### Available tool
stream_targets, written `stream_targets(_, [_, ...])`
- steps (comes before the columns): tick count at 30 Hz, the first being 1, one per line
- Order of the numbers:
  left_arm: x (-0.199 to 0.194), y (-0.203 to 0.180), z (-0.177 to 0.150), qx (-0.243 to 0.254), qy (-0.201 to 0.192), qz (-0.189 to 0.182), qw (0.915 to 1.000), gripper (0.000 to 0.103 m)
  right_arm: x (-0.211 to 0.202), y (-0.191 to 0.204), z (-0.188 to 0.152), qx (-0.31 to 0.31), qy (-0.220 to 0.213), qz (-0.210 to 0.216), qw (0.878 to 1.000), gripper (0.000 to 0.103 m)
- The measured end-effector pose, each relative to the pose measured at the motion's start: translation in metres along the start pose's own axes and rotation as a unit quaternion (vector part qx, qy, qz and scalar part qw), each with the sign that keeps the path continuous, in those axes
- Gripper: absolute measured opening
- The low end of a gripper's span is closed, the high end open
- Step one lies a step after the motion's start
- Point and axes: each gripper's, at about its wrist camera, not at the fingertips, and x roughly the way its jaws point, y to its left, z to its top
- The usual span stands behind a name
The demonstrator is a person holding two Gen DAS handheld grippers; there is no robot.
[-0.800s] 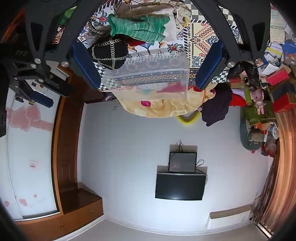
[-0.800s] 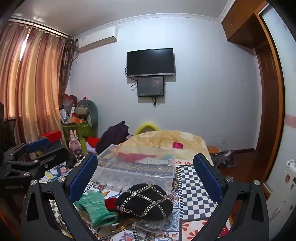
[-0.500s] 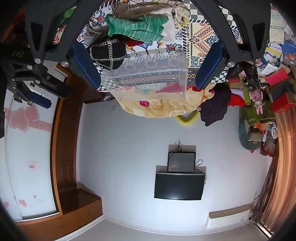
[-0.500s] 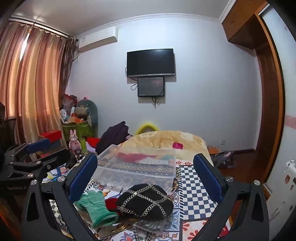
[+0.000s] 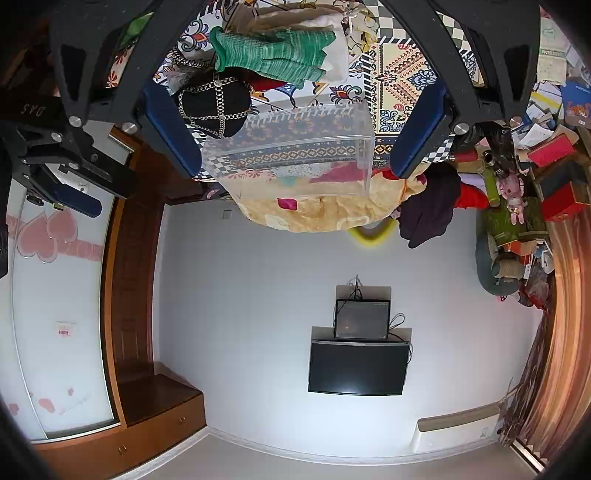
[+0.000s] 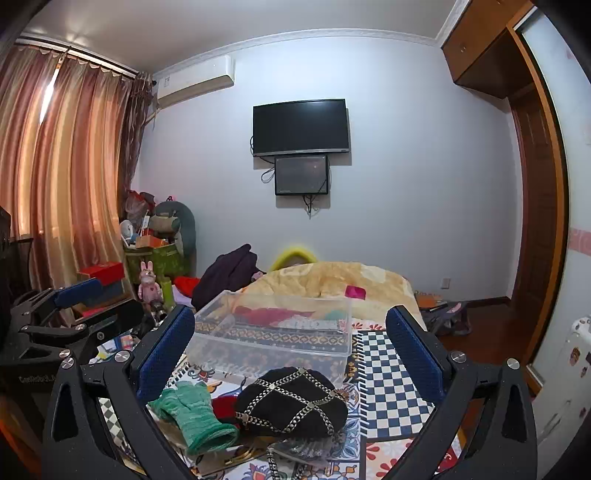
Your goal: Organize soft objects
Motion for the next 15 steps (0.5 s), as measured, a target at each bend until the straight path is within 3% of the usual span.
stream_targets(15, [-0.0021,-0.001,0.0007,0.002,-0.001,0.001,1.0,0.103,0.0005,-0.0009,0.0005,0.005,0.0,-0.001,1.0,0.103])
